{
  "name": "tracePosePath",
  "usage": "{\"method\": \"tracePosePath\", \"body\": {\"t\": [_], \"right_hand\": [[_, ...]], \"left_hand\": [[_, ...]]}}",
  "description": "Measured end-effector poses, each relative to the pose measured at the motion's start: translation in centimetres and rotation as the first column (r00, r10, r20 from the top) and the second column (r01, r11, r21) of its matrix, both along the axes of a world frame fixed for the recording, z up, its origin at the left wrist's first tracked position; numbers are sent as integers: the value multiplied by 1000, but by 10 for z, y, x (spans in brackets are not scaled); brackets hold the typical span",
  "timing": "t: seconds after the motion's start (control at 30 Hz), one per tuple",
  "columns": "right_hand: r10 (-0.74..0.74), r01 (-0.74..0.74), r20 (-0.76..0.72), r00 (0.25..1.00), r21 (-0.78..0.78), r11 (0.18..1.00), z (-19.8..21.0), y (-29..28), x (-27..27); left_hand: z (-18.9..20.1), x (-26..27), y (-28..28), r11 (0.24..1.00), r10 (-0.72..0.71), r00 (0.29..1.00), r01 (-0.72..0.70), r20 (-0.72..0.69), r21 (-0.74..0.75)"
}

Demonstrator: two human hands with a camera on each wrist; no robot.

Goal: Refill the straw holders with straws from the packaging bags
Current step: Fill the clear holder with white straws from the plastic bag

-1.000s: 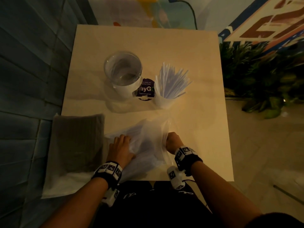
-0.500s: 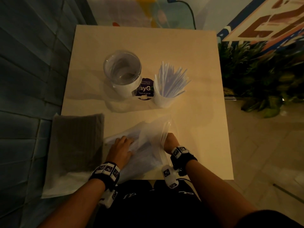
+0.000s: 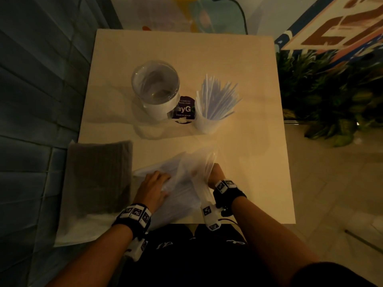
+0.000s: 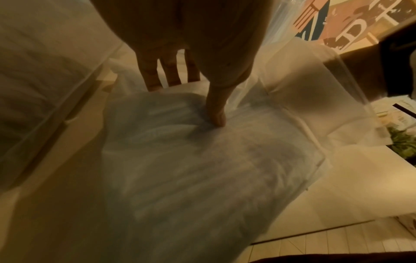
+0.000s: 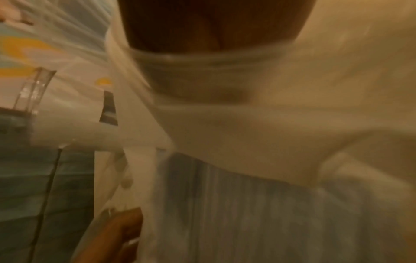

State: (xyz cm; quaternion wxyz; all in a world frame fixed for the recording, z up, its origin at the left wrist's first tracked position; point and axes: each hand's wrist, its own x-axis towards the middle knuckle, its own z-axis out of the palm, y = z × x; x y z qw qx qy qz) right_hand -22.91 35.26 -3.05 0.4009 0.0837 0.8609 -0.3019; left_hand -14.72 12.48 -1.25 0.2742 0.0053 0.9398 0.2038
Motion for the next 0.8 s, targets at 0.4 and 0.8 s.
{"method": "tracePosePath", "body": {"t": [0.4, 0.8], "right_hand": [[-680, 651, 59, 731, -358, 669, 22, 47, -5], [-441, 445, 80, 894, -40, 895, 15, 19, 28]], "left_hand": [[-3, 2, -3, 999, 46, 998, -46, 34, -7], [-2, -1, 1, 996, 75, 993, -70, 88, -56]]}}
